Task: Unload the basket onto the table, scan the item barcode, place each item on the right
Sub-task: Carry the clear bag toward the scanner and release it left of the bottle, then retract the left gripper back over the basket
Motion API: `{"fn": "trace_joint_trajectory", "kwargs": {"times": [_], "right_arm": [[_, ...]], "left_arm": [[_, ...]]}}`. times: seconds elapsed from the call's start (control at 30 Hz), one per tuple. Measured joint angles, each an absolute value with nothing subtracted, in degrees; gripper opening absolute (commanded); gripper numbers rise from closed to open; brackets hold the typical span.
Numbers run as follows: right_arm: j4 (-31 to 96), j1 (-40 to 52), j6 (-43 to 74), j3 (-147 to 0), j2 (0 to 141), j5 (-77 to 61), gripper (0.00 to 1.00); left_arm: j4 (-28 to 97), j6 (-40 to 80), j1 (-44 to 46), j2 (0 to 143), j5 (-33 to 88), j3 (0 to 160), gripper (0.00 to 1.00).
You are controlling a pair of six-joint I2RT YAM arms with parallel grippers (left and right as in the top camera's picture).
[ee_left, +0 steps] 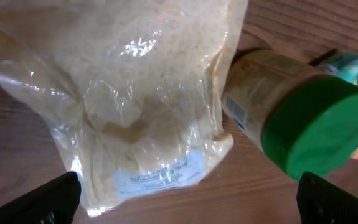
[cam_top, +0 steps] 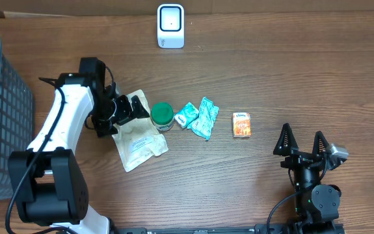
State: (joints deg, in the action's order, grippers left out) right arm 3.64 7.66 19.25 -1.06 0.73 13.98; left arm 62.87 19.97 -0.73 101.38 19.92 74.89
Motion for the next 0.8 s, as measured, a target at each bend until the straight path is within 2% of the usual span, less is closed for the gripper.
{"fn": "trace_joint_trajectory", "kwargs": {"times": [0.23, 0.57, 0.7, 0.8], "right_arm": [[3.7, 7.7, 19.2, -1.1, 0.7, 14.0, 1.0], [3.7, 7.7, 19.2, -1.1, 0.7, 14.0, 1.0], [3.7, 7.7, 19.2, -1.1, 0.7, 14.0, 1.0], [3.6, 7.7, 19.2, -1.1, 0.7, 14.0, 1.0]], "left_arm": [[73.6, 18.2, -0.7, 100.4, 19.4, 89.1, 1.0], [83.7, 9.3, -0.9, 90.2, 17.7, 109.4, 1.0], [86.7, 5.6, -3.4, 86.5, 17.8, 115.7, 1.0], [87.5, 4.0, -8.7, 84.5, 17.6, 118.5, 1.0]]}}
